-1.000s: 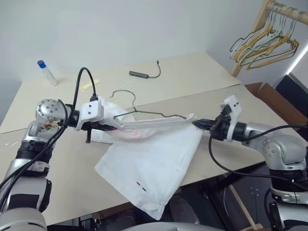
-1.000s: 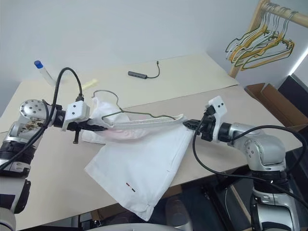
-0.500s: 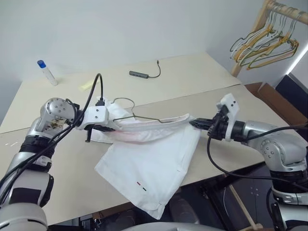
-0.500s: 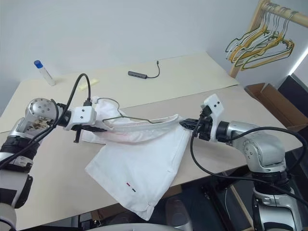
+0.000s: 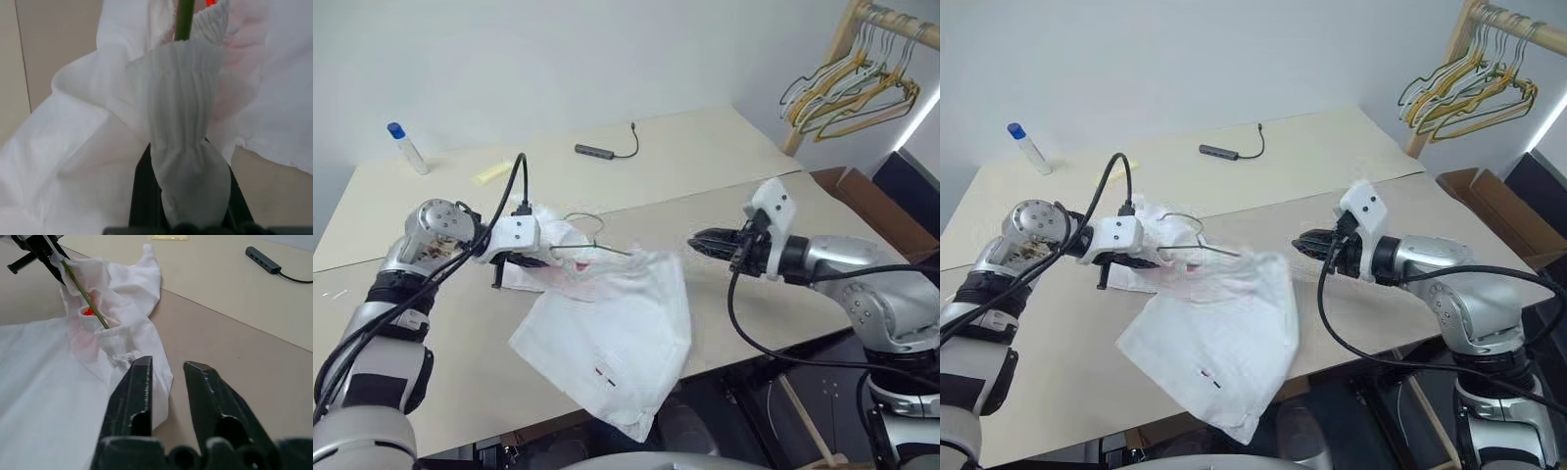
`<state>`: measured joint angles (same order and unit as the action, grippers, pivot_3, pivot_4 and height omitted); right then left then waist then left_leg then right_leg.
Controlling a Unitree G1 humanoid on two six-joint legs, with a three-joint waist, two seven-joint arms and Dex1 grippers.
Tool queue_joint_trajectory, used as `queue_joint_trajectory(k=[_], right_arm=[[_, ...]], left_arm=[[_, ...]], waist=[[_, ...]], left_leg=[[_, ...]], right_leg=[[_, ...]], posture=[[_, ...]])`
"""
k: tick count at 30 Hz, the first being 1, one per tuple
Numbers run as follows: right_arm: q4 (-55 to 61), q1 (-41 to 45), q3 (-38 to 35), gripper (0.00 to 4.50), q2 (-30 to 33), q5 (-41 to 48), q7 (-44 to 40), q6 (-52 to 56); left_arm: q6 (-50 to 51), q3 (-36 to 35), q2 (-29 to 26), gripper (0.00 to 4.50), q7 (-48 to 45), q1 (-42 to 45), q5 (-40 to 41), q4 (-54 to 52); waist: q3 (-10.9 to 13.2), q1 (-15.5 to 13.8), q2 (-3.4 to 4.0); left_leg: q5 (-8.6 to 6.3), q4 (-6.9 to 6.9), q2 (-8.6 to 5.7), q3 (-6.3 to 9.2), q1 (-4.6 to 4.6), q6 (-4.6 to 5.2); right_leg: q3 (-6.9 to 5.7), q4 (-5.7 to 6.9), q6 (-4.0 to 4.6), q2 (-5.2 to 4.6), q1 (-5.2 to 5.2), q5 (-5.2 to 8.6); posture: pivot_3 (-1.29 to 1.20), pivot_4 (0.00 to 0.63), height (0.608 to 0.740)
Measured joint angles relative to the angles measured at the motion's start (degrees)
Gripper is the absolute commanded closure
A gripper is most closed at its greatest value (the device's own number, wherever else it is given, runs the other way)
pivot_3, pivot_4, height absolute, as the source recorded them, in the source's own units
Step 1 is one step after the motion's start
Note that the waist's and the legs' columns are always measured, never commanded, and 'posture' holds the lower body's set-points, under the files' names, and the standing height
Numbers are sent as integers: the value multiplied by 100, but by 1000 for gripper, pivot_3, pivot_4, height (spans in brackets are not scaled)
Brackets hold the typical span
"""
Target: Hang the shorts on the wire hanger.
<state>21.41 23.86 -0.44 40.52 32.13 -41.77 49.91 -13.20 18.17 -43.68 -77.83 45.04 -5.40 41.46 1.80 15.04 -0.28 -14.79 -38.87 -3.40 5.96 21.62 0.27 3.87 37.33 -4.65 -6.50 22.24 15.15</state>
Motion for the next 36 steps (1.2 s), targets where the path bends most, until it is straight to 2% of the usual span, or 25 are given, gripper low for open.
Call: queue_joint_trajectory(k=[5, 8, 11, 17, 23, 26, 30, 31, 36], right_arm=[[0, -7, 30, 700, 49, -166, -16, -105], [4, 115, 116, 700, 114, -247, -50, -111], [66, 639, 503, 700, 208, -407, -155, -94], [-243, 2002, 1915, 700, 298, -1136, -458, 99], [-1442, 2907, 3398, 700, 220, -2369, -878, -108], [-1930, 3026, 3698, 1254, 15, -2649, -1235, -364], [-2283, 3167, 3838, 2609, -178, -2893, -1605, -619], [-2335, 3191, 3833, 2718, -208, -2939, -1679, -663], [-2383, 3185, 3745, 2719, -285, -2980, -1942, -707]], left_arm=[[84, -39, 56, 4500, 48, 112, 0, 0], [96, -109, 65, 4500, 89, 157, 3, -1], [113, -145, 154, 4500, 93, 287, 25, -26], [195, -234, 272, 4500, 70, 463, 110, -248], [253, -271, 307, 4500, 55, 450, 135, -477], [321, -303, 307, 4500, 54, 447, 141, -559], [348, -342, 309, 4500, 55, 447, 153, -686], [350, -354, 308, 4500, 55, 447, 156, -710], [337, -372, 300, 4500, 36, 426, 167, -730]], waist=[[0, -6, 0], [0, 8, 0], [0, 28, 0], [0, 28, 1], [0, 21, 1], [0, 30, 0], [0, 30, 0], [0, 28, 1], [0, 27, 0]], left_leg=[[0, 0, -2, 0, 5, 0], [0, 0, -1, 0, 4, 0], [0, 1, 1, -1, 0, 0], [0, 1, -1, 1, 9, 0], [0, -1, -3, 1, 14, 0], [0, -2, -3, 1, 15, 0], [0, -3, -4, 3, 14, 0], [0, -2, -4, 3, 12, 0], [1, -4, -5, 4, 12, -1]], right_leg=[[0, -5, 0, -2, 0, 0], [1, -5, 0, -2, 1, 0], [0, -3, 0, 1, 0, 0], [-5, -9, 0, -2, 5, 0], [-4, -7, 1, -4, 11, -1], [-4, -4, 1, -3, 14, -1], [-3, 4, 1, -3, 15, -1], [-3, 9, 1, -4, 16, -1], [-3, 27, 2, -4, 26, -1]], posture=[[-262, 0, 740], [-257, 0, 740], [-255, 0, 740], [-252, 0, 740], [-240, 0, 740], [-233, 0, 740], [-227, 0, 740], [-222, 0, 740], [-224, 0, 740]])
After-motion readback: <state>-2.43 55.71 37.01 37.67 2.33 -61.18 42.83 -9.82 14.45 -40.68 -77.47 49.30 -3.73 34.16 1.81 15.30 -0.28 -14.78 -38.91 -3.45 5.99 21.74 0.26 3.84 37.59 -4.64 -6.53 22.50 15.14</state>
